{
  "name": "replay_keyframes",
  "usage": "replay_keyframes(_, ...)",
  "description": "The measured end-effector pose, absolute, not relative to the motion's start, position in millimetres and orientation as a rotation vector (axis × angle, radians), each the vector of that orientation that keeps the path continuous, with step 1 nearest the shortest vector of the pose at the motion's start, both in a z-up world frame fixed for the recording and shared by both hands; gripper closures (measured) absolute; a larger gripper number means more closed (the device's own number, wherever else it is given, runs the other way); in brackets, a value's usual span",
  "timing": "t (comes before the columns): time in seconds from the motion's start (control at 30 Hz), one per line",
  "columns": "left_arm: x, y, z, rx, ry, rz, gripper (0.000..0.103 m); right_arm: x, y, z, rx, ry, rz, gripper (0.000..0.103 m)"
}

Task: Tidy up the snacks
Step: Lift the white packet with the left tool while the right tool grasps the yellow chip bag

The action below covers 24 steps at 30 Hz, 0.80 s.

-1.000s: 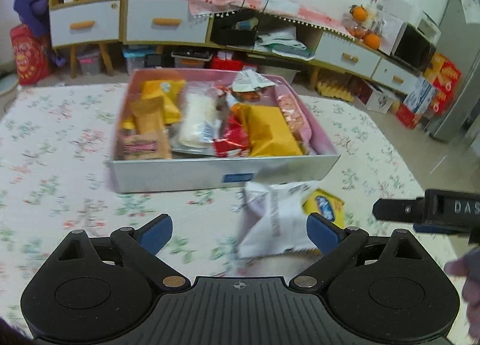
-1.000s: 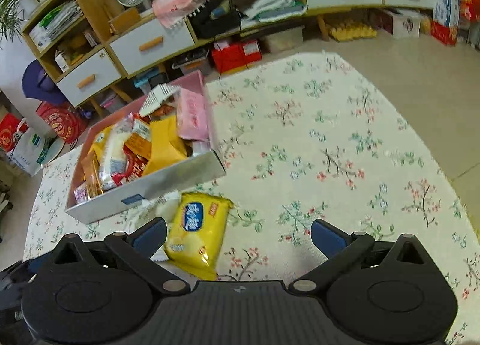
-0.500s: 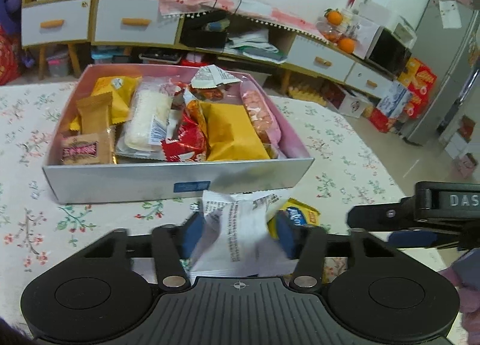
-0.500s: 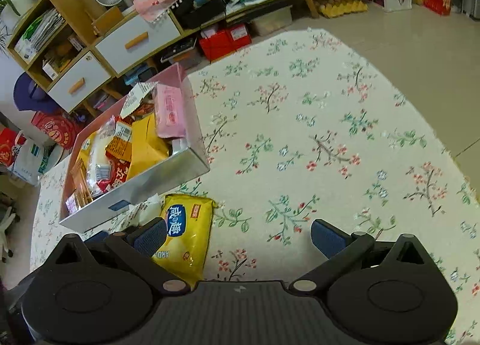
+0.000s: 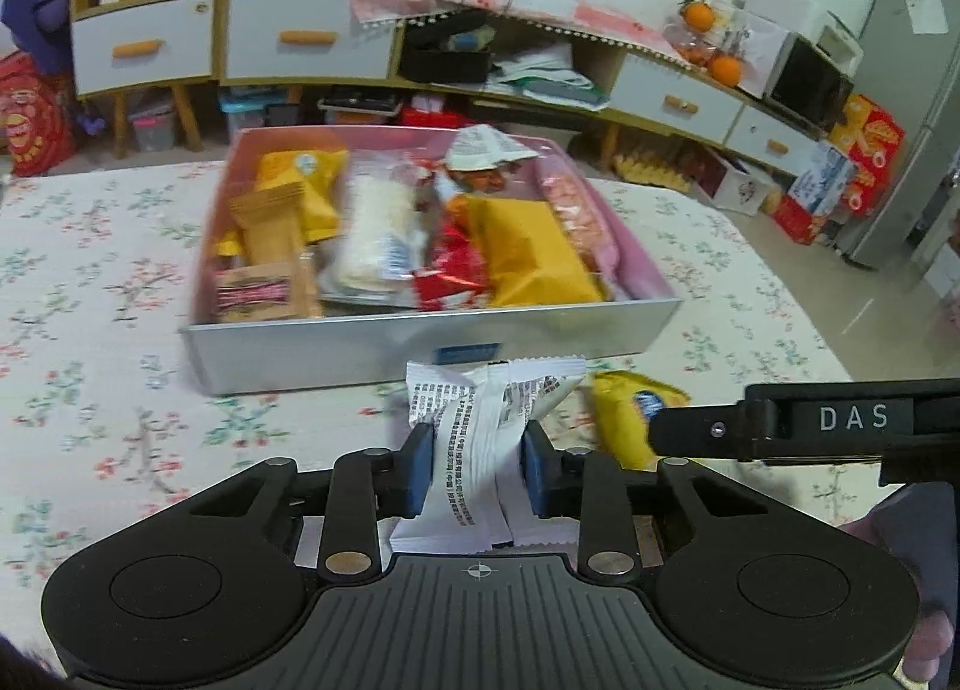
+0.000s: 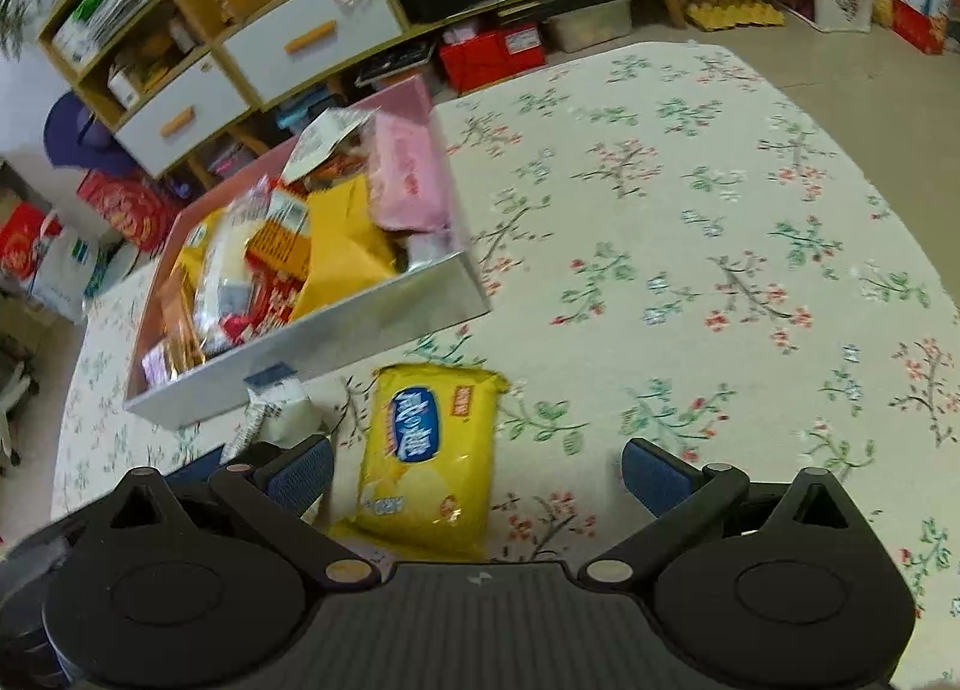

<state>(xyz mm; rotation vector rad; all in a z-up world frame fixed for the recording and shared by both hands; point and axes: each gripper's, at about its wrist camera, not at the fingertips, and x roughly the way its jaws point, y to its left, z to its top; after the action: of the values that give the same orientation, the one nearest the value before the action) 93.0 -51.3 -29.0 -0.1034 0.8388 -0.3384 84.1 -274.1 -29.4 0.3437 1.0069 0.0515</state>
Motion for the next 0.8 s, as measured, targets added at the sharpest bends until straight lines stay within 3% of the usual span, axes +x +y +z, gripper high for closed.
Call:
replay_keyframes(0.63, 79, -6, -33, 0.005, 0.829, -0.270, 0.071, 82, -239, -48, 0.074, 0.943, 0.125, 0.027)
replay_keyframes(0.8, 80, -4, -39, -0.022, 0.840, -0.284, 0.051, 78, -228, -53, -0.015, 0.922, 0.155, 0.029)
